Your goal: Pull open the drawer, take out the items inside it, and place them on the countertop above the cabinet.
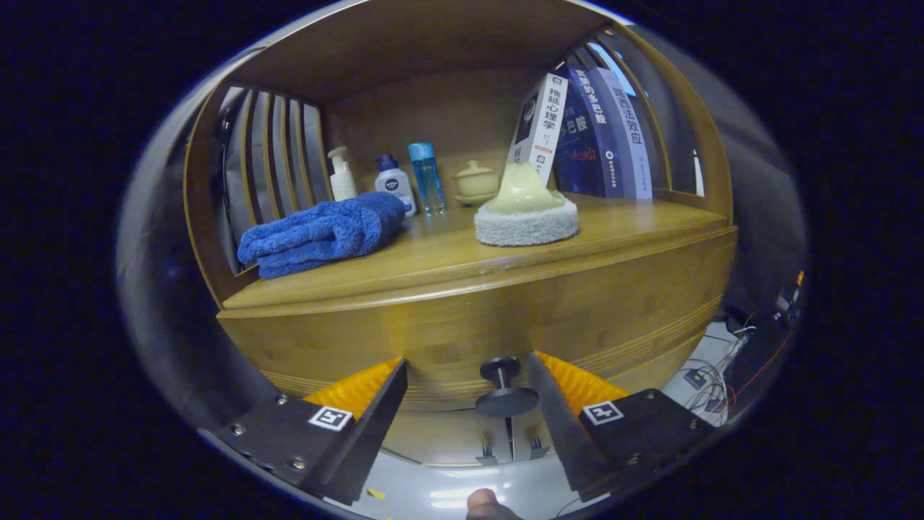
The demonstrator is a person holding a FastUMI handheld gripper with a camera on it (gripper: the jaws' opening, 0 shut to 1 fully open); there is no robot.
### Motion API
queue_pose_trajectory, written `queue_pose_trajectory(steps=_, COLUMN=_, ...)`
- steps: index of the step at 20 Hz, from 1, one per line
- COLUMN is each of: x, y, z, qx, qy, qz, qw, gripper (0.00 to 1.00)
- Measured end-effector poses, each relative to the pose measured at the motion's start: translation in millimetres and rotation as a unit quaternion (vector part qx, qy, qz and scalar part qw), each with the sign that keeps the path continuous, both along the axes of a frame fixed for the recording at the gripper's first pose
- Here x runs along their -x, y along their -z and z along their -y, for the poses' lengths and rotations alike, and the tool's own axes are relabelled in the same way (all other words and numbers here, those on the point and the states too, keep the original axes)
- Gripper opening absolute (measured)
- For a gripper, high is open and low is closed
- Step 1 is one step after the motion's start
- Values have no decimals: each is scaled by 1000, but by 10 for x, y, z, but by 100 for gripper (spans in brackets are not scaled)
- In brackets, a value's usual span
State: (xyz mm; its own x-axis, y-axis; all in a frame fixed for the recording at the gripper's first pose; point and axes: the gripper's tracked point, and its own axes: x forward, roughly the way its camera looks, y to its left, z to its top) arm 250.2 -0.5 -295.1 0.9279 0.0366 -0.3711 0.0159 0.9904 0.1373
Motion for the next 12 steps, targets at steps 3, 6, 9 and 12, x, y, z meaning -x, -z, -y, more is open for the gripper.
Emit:
queue_pose_trajectory(steps=3, x=21, y=-163, z=134, qx=-47, qy=39, qz=13, qw=998, gripper=100)
queue_pose_trajectory(steps=6, x=165, y=-338, z=254, qx=-55, qy=67, qz=11, qw=996, gripper=100)
queue_pose_trajectory(steps=9, x=418, y=-678, z=269, qx=-39, qy=61, qz=30, qw=997, gripper=100)
queue_pose_trajectory(steps=12, x=717, y=-1045, z=216, qx=-19, qy=47, qz=57, qw=997, gripper=100)
